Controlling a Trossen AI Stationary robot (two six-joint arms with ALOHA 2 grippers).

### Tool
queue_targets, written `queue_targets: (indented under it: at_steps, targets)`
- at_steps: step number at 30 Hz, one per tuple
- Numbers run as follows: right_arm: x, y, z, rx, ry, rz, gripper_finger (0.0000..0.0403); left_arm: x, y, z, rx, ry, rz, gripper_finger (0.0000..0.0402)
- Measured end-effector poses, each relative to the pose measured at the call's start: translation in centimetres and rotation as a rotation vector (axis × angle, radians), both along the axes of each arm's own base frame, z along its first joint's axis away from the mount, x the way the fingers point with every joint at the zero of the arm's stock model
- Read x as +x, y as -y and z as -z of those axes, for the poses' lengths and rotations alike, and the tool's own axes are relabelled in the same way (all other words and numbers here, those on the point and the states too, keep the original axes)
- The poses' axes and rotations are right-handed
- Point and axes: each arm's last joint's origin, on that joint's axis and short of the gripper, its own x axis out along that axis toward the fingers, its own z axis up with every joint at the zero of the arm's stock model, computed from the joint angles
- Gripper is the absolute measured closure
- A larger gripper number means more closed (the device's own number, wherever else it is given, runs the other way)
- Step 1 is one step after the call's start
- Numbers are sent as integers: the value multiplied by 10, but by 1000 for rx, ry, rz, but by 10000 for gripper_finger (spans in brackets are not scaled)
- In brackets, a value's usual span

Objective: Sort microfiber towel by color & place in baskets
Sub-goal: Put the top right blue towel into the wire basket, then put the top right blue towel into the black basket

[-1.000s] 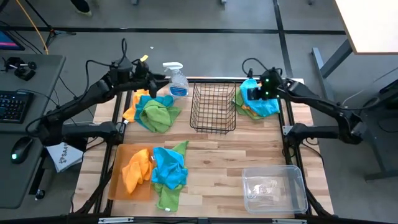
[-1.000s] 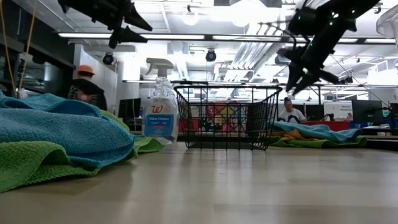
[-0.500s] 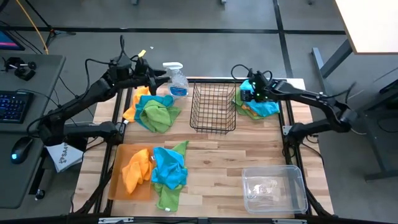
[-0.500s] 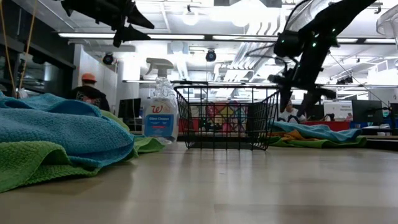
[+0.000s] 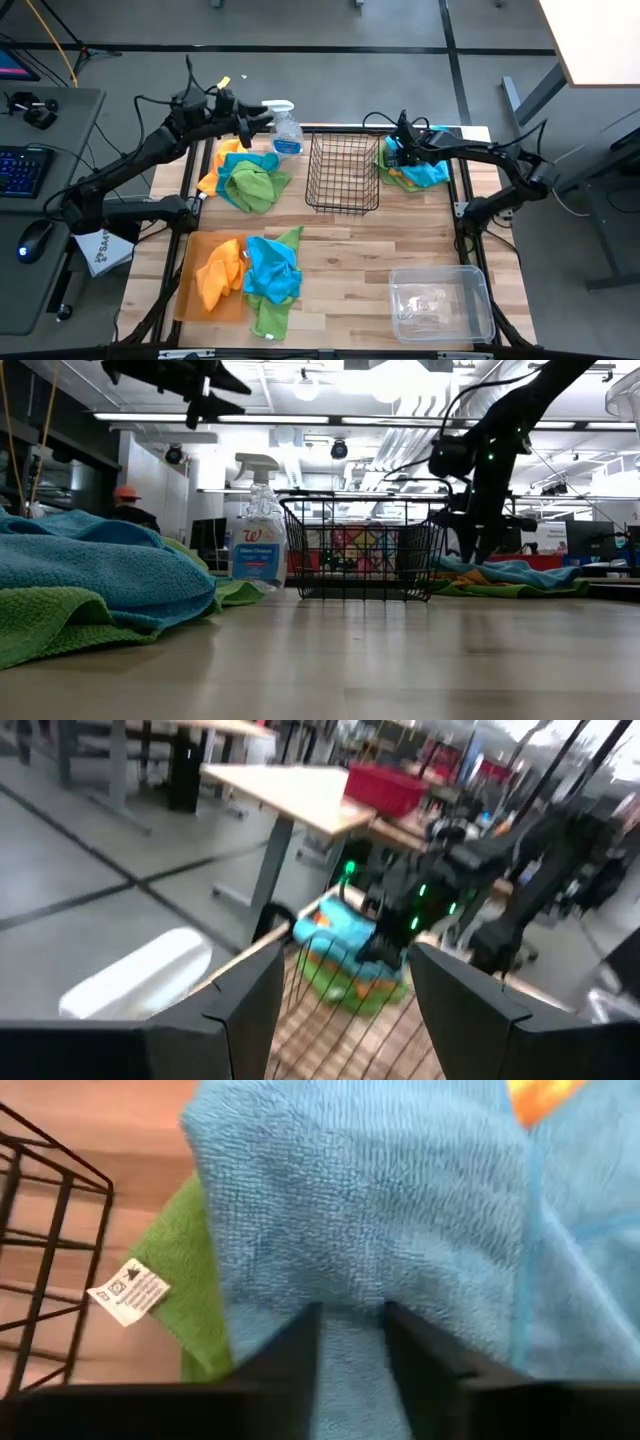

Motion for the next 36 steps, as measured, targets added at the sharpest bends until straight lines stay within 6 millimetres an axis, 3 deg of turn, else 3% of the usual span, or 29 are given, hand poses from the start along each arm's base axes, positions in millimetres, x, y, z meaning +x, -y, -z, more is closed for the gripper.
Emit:
queue_targets:
  at_steps: [1, 3, 12, 16, 22, 29, 32, 36]
  targets:
    - [0, 0, -1, -13, -7, -17, 352, 0, 0, -2, 7, 24, -2, 193]
    - [0, -3, -7, -36, -8, -55, 386, 1, -1, -7, 30, 65, -3, 193]
    - [-23, -26, -77, -202, 130, -104, 402, 0, 0, -20, 97, 174, -4, 193]
    - [-32, -35, -90, -203, 201, -134, 385, 1, -1, -18, 83, 164, -4, 193]
    - [-22, -29, -80, -125, 255, -90, 296, 1, 0, -18, 66, 170, -1, 193]
    - [-2, -7, -43, -60, 143, -34, 156, 1, 0, -18, 47, 174, -2, 193]
    - [1, 1, -27, -9, 116, 46, 127, 1, 0, -18, 47, 174, -2, 193]
    - [4, 7, -11, 38, 84, 104, 120, 1, 0, -18, 46, 173, -2, 193]
